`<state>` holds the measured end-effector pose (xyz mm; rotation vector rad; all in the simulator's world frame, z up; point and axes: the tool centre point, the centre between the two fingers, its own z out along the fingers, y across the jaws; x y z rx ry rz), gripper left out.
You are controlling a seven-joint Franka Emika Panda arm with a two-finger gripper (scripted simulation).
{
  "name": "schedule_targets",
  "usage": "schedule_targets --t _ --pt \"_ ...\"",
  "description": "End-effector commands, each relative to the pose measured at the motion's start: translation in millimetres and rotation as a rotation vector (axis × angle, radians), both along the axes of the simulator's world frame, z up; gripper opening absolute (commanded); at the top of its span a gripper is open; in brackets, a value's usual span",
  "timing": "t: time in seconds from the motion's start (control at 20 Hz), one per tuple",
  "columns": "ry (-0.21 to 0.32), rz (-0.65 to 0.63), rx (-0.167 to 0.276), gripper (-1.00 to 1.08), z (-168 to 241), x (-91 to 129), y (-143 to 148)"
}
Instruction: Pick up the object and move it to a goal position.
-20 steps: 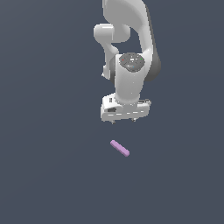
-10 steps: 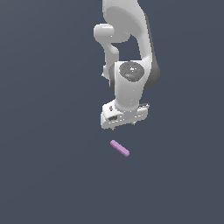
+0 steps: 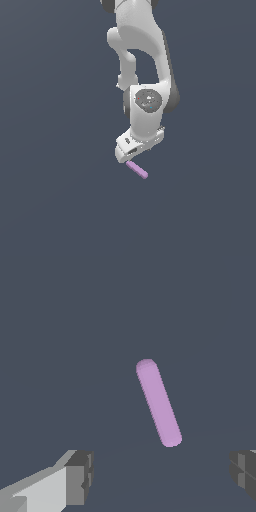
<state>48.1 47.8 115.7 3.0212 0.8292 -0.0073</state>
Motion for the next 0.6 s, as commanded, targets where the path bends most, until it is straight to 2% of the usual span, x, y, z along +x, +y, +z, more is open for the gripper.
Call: schedule_targets --t 0.0,0.55 --pt "0.0 0.07 0.001 1.0 -10 6 -1" --pt "0.0 0.289 0.007 1.0 -43 25 -5"
